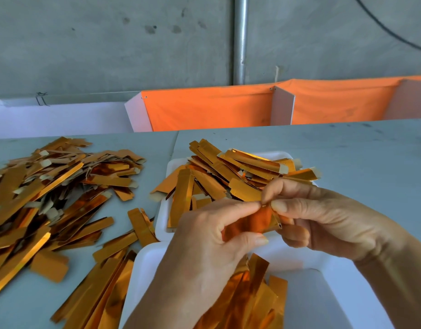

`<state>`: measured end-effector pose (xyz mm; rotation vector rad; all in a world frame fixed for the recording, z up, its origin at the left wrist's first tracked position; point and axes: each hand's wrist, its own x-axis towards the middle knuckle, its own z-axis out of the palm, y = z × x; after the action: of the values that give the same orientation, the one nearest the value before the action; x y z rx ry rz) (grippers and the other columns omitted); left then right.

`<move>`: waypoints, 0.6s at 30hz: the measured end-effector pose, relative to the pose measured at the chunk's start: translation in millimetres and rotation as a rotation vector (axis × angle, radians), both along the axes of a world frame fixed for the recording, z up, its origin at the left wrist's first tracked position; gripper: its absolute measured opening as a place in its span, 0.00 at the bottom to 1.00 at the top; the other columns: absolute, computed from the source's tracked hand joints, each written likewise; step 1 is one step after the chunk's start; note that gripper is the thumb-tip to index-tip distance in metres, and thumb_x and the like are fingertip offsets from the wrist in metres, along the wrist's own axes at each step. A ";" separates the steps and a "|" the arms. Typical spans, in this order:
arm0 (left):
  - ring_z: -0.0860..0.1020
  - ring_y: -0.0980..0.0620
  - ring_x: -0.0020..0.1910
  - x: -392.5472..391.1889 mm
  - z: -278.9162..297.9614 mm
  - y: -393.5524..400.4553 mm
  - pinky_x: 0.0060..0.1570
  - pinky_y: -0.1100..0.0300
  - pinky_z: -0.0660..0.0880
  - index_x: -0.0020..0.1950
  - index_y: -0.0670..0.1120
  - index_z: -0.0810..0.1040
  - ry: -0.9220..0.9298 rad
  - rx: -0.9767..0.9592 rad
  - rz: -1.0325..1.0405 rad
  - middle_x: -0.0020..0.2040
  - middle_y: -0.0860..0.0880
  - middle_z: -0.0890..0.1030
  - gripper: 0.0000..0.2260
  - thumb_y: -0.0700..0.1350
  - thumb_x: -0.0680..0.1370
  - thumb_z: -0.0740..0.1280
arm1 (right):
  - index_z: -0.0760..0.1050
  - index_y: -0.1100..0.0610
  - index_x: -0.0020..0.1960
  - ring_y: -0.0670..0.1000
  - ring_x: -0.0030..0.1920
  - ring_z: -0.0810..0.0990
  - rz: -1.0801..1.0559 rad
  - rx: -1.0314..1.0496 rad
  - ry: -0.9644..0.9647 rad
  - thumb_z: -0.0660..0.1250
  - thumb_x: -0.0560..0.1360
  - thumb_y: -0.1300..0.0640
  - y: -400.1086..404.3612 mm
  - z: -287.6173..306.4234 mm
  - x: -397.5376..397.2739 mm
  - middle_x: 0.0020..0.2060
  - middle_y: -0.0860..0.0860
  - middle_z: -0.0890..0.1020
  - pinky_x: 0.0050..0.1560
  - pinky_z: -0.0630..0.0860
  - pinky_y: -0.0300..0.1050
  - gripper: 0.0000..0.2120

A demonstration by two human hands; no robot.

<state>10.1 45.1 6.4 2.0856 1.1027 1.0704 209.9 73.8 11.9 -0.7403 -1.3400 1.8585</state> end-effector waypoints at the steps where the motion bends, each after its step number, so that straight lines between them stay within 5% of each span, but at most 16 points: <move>1: 0.70 0.76 0.54 0.5 -1.8 0.9 0.44 0.83 0.66 0.55 0.64 0.77 0.029 0.027 0.011 0.52 0.75 0.73 0.18 0.49 0.70 0.74 | 0.80 0.57 0.46 0.48 0.24 0.72 -0.032 0.010 -0.039 0.76 0.67 0.61 -0.1 0.8 -0.5 0.28 0.53 0.72 0.26 0.70 0.37 0.10; 5: 0.66 0.75 0.57 3.0 -7.9 3.3 0.47 0.83 0.65 0.62 0.59 0.77 0.102 0.118 0.095 0.46 0.74 0.72 0.20 0.49 0.70 0.74 | 0.79 0.57 0.45 0.50 0.26 0.72 -0.136 0.083 -0.221 0.67 0.66 0.63 -1.4 2.6 -4.1 0.28 0.55 0.73 0.28 0.72 0.38 0.09; 12: 0.68 0.65 0.59 4.9 -4.0 0.6 0.58 0.71 0.66 0.66 0.60 0.74 0.213 0.234 0.121 0.58 0.66 0.74 0.20 0.52 0.74 0.69 | 0.76 0.60 0.47 0.51 0.27 0.75 -0.183 0.205 -0.432 0.66 0.64 0.64 -5.5 9.8 -7.4 0.28 0.56 0.77 0.29 0.72 0.37 0.12; 18: 0.80 0.56 0.44 4.0 1.0 1.2 0.39 0.74 0.61 0.54 0.51 0.83 0.469 0.283 0.138 0.46 0.57 0.83 0.21 0.48 0.63 0.80 | 0.76 0.57 0.45 0.48 0.30 0.79 -0.181 0.319 -0.540 0.67 0.64 0.59 -4.8 5.8 -11.5 0.28 0.50 0.80 0.34 0.75 0.36 0.09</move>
<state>14.1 46.2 7.4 2.6062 1.3966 0.8576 198.4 69.0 17.7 -1.1956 -1.7806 1.3012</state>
